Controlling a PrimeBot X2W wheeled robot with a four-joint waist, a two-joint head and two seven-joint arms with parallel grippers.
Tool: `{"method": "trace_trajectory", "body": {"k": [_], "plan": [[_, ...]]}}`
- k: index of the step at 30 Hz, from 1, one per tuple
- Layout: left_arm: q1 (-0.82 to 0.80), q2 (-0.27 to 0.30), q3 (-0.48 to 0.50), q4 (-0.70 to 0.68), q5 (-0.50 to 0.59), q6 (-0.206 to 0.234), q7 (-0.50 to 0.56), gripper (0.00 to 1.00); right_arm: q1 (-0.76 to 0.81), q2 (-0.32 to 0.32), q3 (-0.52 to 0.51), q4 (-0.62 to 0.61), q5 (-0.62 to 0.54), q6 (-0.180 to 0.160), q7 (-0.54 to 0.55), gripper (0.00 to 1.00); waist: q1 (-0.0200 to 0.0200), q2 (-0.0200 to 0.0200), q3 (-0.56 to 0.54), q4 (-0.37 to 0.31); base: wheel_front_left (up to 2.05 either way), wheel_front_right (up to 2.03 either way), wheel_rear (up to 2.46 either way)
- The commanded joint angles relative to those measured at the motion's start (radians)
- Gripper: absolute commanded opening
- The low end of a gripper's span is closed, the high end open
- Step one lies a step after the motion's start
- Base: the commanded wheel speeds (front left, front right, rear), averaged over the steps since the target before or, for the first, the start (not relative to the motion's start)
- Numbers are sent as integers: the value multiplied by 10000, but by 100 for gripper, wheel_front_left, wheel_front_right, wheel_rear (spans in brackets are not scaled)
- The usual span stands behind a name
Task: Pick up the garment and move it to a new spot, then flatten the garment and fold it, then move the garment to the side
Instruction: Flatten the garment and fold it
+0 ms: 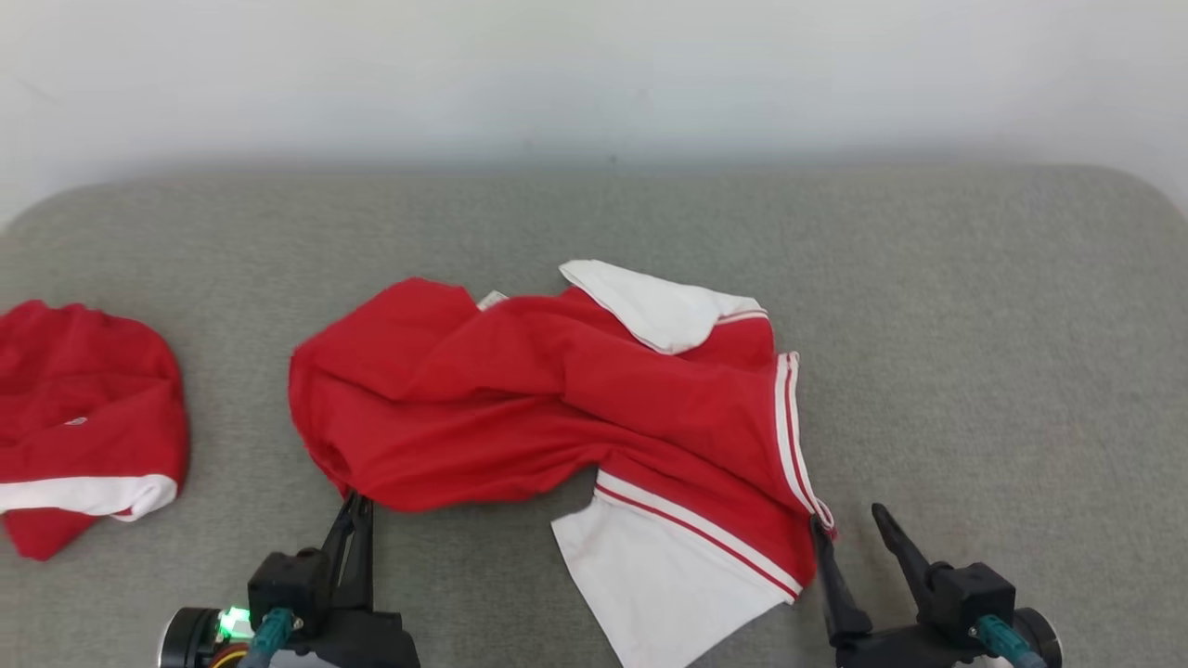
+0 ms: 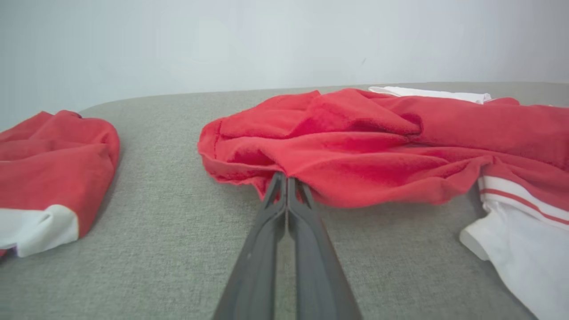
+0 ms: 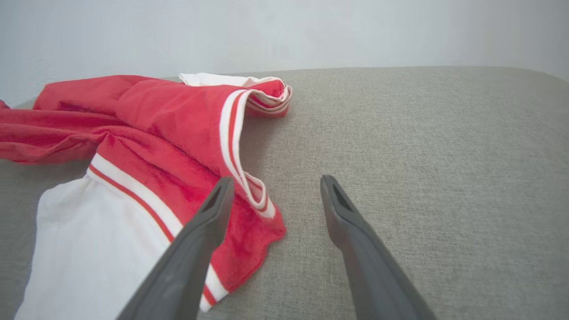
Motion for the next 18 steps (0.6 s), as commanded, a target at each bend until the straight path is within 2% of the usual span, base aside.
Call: {"method": "trace_trajectory", "body": {"k": [1, 8, 9, 11, 12, 18], "plan": [[275, 37, -21, -183, 110, -38, -34, 0, 177, 97, -8, 14, 32, -22, -1, 100, 0, 0, -639, 543, 0, 0, 0], [1061, 85, -77, -585, 302, -53, -34, 0, 411, 279, -137, 83, -2, -22, -1, 100, 0, 0, -1031, 887, 0, 0, 0], [1170, 82, -54, -520, 299, -24, -34, 3, 449, 292, -147, 79, -2, -22, -3, 100, 0, 0, -1041, 916, 0, 0, 0], [1347, 102, 54, -346, 273, 93, -34, 84, 534, 320, -155, 92, 1, -22, -1, 100, 0, 0, -1051, 942, 0, 0, 0], [1402, 106, 138, -277, 251, 175, -34, 100, 547, 328, -165, 100, 3, -22, -3, 100, 0, 0, -1049, 946, 0, 0, 0], [1608, 188, 629, -55, 149, 692, -34, 100, 457, 367, -177, 118, 21, -22, -3, 100, 0, 0, -1043, 900, 0, 0, 0]]}}
